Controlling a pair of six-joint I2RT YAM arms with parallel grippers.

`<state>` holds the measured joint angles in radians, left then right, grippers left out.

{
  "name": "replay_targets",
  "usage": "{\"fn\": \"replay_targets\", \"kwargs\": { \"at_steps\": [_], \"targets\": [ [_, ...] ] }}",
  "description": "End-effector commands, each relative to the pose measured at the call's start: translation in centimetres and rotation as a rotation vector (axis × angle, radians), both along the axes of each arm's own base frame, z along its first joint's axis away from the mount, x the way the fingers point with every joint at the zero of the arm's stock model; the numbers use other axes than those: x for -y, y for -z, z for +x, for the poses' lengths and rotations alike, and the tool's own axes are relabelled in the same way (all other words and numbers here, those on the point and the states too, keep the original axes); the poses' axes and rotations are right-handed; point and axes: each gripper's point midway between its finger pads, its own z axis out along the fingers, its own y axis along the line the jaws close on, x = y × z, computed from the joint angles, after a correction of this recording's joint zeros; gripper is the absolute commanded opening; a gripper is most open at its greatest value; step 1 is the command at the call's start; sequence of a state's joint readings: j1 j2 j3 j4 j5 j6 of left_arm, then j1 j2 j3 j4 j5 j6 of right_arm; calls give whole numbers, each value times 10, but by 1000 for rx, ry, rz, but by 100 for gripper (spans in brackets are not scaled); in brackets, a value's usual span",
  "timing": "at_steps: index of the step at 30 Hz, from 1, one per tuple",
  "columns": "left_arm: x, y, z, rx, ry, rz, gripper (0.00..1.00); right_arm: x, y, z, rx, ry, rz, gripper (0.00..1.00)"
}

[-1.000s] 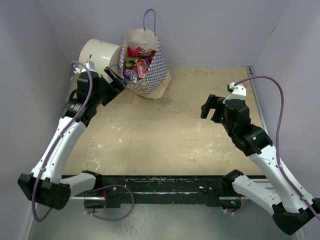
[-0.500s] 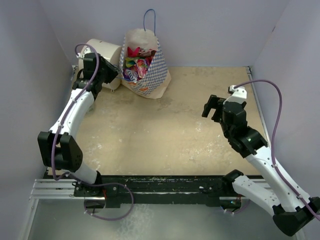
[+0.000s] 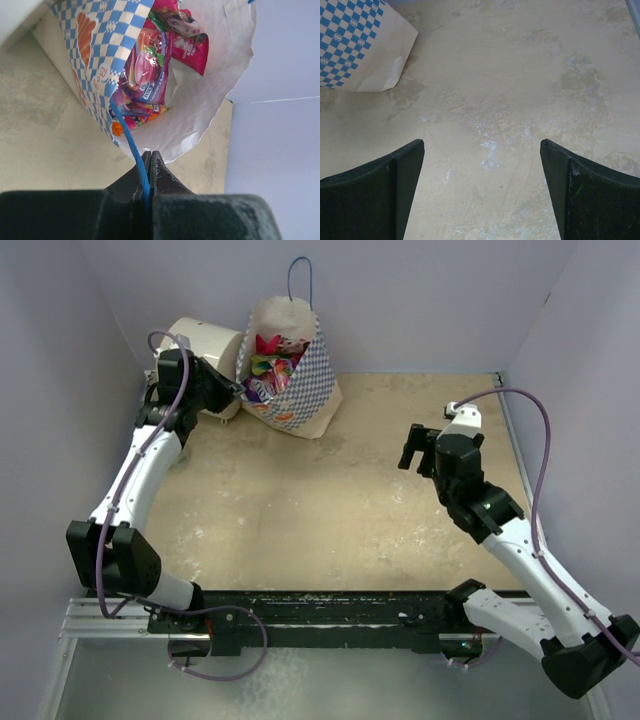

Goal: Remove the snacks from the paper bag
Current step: Adjust the paper bag at the center of the board.

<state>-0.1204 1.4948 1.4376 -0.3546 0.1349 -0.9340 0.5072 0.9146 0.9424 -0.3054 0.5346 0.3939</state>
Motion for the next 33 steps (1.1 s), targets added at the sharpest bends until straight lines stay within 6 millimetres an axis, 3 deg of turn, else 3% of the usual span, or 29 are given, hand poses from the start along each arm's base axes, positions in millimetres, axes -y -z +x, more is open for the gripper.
{"fn": "replay_targets", "kwargs": {
  "at_steps": [1, 7, 14, 20, 26, 33],
  "targets": [
    [2, -45, -29, 85, 33, -59, 0, -15, -34, 14, 58, -35, 62, 100],
    [9, -34, -79, 32, 66, -148, 0, -43, -31, 18, -3, -142, 119, 100],
    [-2, -12, -163, -41, 60, -117, 0, -79, -45, 15, -10, -318, 202, 100],
    [-18, 9, -233, -149, 16, -68, 0, -137, -79, 2, -8, -571, 424, 100],
    [-41, 19, -295, -187, -68, -20, 0, -195, -86, 2, -71, -786, 550, 100],
    [-51, 7, -336, -109, -75, 10, 7, -262, -120, 18, 10, -946, 523, 100]
  ]
}}
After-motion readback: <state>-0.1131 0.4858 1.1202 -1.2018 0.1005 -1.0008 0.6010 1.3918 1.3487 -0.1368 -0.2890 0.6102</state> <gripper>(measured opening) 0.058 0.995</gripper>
